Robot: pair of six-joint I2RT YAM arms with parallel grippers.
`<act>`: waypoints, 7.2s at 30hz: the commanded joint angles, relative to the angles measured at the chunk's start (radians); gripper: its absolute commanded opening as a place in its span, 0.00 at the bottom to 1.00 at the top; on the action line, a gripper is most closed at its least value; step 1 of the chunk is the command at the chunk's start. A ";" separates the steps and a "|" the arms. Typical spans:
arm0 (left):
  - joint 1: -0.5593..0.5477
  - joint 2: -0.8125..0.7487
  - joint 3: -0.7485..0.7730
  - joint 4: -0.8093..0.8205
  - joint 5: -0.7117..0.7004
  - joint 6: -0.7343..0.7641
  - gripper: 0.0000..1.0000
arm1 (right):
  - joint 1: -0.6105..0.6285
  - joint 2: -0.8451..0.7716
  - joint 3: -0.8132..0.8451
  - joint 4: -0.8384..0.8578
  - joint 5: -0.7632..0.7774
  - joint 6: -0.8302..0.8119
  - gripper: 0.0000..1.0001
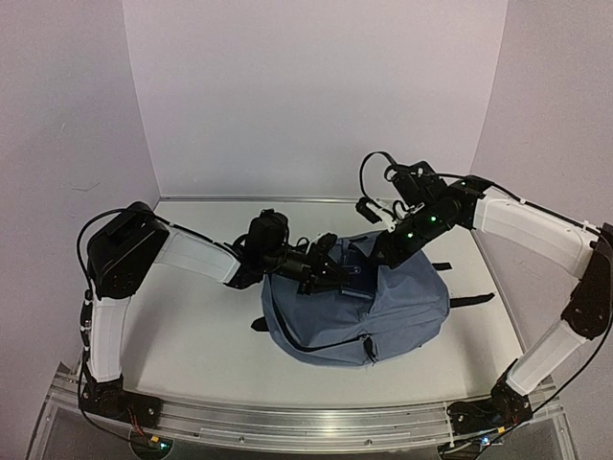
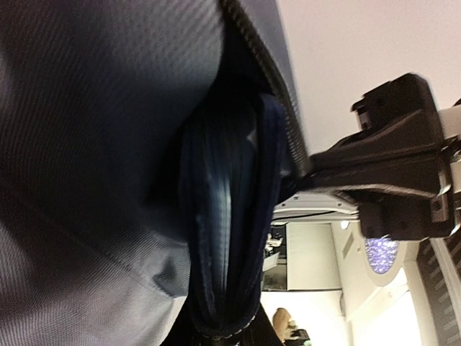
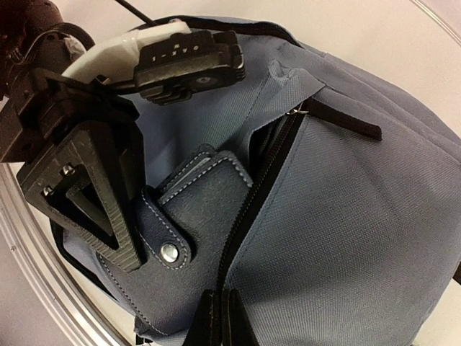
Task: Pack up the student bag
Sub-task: Place the stationery in the student bag, then adjust the student bag at the center of the board.
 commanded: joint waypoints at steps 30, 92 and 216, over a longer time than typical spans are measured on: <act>-0.084 0.206 0.280 0.108 -0.295 -0.076 0.10 | 0.010 0.045 0.119 0.031 -0.248 0.117 0.00; -0.092 -0.242 0.116 -0.606 -0.543 0.478 0.00 | -0.123 0.014 -0.047 0.105 -0.297 0.153 0.00; 0.372 -0.369 0.064 -0.934 -0.616 0.736 0.52 | -0.267 -0.038 -0.234 0.171 -0.653 0.064 0.72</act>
